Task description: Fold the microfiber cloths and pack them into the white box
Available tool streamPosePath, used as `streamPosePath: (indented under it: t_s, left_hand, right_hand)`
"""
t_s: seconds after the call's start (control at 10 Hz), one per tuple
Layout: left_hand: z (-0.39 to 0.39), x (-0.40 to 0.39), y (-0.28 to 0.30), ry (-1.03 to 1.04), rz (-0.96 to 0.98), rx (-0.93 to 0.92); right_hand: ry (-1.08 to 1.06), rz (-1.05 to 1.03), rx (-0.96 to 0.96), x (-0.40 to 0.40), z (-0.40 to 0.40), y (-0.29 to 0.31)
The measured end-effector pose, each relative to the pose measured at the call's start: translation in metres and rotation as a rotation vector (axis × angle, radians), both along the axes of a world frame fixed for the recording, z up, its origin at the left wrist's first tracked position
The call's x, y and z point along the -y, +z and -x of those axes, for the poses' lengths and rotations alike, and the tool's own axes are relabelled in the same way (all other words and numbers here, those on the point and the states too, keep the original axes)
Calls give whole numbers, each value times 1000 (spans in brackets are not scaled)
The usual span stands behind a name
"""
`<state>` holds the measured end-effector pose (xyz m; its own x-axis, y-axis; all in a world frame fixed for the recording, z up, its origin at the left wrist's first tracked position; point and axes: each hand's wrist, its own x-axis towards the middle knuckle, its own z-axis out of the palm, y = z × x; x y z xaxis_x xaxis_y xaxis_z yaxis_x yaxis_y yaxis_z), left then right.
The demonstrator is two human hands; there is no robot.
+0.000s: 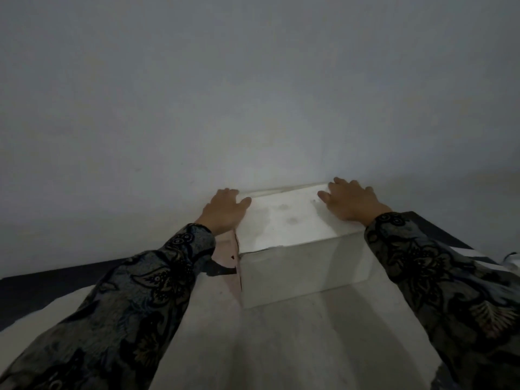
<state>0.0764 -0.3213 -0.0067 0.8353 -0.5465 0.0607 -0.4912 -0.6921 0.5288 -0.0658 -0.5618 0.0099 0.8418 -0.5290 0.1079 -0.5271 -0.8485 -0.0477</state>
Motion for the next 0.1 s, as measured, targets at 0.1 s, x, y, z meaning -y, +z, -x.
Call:
streamPosePath:
  t_s: [0.1]
  left_hand:
    - [10, -28, 29, -7, 13, 37]
  right_hand:
    - [32, -42, 123, -26, 0, 31]
